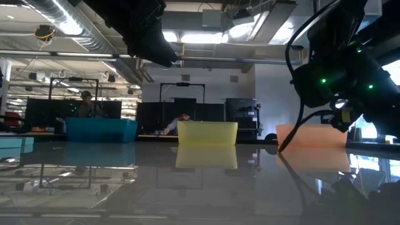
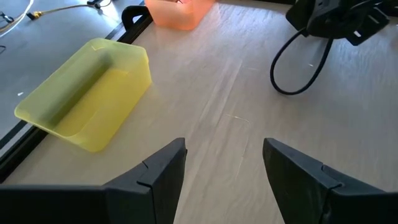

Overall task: Sort blocks by size
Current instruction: Put the brown rectangle block into the yellow bin

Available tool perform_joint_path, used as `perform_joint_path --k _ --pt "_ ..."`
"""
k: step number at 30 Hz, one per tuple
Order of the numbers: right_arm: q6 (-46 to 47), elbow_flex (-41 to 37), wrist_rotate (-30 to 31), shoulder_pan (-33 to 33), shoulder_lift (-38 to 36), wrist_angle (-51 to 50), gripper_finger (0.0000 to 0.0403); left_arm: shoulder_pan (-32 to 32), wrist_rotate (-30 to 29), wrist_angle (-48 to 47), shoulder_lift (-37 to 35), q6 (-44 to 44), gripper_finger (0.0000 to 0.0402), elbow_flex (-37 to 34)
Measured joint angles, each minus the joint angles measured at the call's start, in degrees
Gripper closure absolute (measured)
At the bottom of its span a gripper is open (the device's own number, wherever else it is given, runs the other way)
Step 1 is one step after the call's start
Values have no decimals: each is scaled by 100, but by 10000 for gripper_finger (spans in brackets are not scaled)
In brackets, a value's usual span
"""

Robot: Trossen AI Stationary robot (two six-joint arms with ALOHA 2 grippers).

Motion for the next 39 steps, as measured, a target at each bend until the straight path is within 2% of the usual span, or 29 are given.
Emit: perform_joint_path --k 8,14,20,23,27,32,35,39 --pt "-485 -6 -220 0 7 97 342 0 0 0 0 -1 199 0" --pt "-1037 197 -533 0 11 -83 346 0 0 2 1 0 199 0" --pt "-1675 1016 -558 2 -7 -214 327 0 -1 3 1 -2 199 0" --pt "-2261 1588 -253 0 -11 -102 338 0 0 2 -1 -6 199 0" --pt "-3032 2278 693 0 -13 318 345 0 0 3 -1 -11 199 0" --pt "-4082 2625 2002 -81 -20 1683 331 0 0 4 1 -20 199 0" --pt "-4699 2625 2372 -308 -20 2636 330 0 0 2 0 -24 199 0" --pt "-5372 2624 2535 -745 33 3603 345 0 0 -28 -1 -21 199 0"
